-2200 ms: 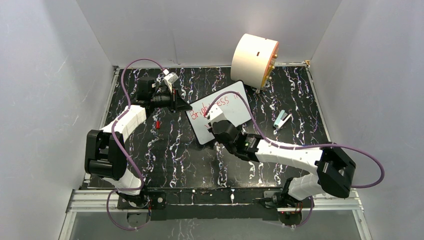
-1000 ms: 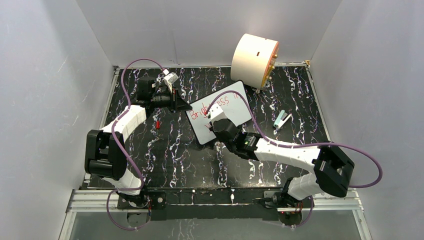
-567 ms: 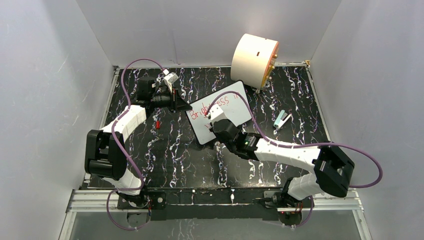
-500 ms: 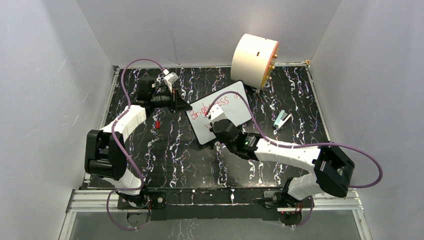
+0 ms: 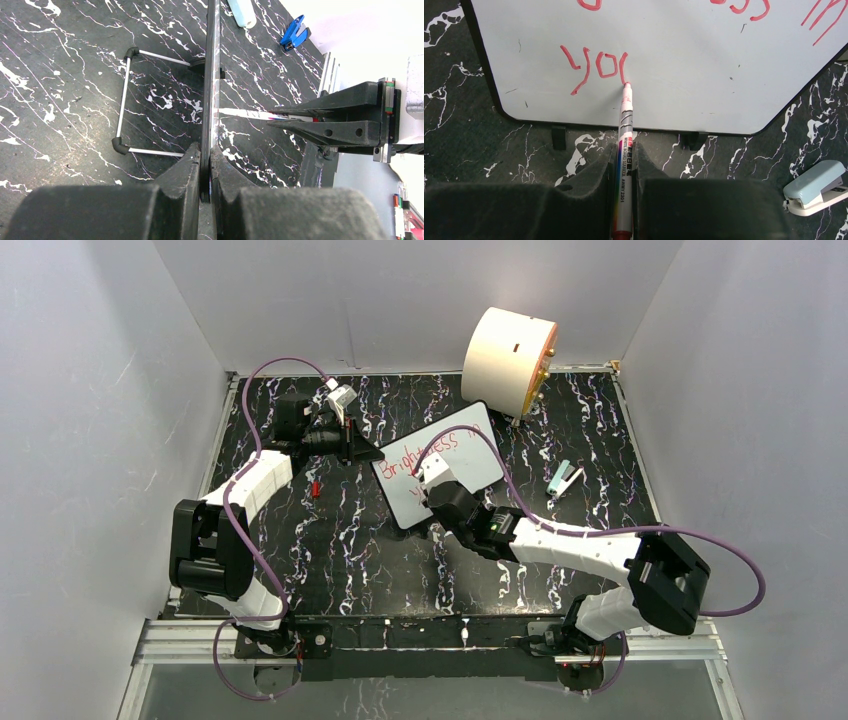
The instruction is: Write a sentence on the whiteboard
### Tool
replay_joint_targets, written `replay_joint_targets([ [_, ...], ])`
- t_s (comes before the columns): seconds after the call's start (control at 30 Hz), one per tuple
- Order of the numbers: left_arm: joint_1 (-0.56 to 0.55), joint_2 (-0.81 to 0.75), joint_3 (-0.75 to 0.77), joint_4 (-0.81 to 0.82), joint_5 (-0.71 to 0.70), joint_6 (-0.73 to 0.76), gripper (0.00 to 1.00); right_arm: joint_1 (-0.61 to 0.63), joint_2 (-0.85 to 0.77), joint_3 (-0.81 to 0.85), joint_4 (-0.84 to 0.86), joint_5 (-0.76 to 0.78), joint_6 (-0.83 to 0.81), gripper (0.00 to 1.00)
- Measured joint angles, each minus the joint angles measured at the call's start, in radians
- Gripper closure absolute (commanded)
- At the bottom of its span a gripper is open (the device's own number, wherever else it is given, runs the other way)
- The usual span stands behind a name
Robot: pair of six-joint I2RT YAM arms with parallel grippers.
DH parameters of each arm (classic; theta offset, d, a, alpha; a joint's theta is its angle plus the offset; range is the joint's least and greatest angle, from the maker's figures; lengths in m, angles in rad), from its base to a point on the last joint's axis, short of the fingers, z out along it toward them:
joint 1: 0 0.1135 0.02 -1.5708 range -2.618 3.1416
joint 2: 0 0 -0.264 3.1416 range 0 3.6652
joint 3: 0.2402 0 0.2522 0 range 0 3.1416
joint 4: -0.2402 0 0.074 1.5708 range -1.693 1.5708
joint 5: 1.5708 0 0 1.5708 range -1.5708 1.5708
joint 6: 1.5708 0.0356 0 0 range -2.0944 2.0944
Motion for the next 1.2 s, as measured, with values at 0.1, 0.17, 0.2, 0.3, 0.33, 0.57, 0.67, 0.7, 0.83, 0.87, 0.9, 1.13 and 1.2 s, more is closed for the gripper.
replay_joint_targets([
  [0.1,0.000,0.000,0.000,0.000,0.000,0.000,1.00,-0.001,0.000,0.000,0.001,0.010,0.000,1.00],
  [0.17,0.000,0.000,0.000,0.000,0.000,0.000,1.00,-0.002,0.000,0.000,0.003,0.021,0.000,1.00],
  [0.2,0.000,0.000,0.000,0.000,0.000,0.000,1.00,-0.002,0.000,0.000,0.004,0.024,0.000,1.00],
  [0.3,0.000,0.000,0.000,0.000,0.000,0.000,1.00,-0.005,0.000,0.000,0.013,0.029,-0.001,1.00],
  [0.33,0.000,0.000,0.000,0.000,0.000,0.000,1.00,-0.006,0.000,0.000,0.016,0.031,-0.002,1.00],
  [0.57,0.000,0.000,0.000,0.000,0.000,0.000,1.00,-0.008,0.000,0.000,0.039,0.042,-0.004,1.00],
  [0.67,0.000,0.000,0.000,0.000,0.000,0.000,1.00,-0.008,0.000,0.000,0.047,0.044,-0.007,1.00],
  [0.7,0.000,0.000,0.000,0.000,-0.001,0.000,1.00,-0.008,0.000,0.000,0.051,0.045,-0.008,1.00],
  [0.83,0.000,0.000,0.000,0.000,0.000,0.000,1.00,-0.012,-0.003,0.000,0.068,0.046,-0.014,1.00],
  [0.87,0.000,0.000,0.000,0.000,0.000,0.000,1.00,-0.013,-0.004,0.000,0.071,0.046,-0.017,1.00],
  [0.9,0.000,0.000,0.000,0.000,0.000,0.000,1.00,-0.015,-0.004,0.000,0.076,0.046,-0.019,1.00],
  [1.13,0.000,0.000,0.000,0.000,-0.001,0.000,1.00,-0.021,-0.004,0.000,0.084,0.043,-0.029,1.00],
  [1.2,0.000,0.000,0.000,0.000,-0.001,0.000,1.00,-0.021,-0.004,0.000,0.084,0.042,-0.028,1.00],
])
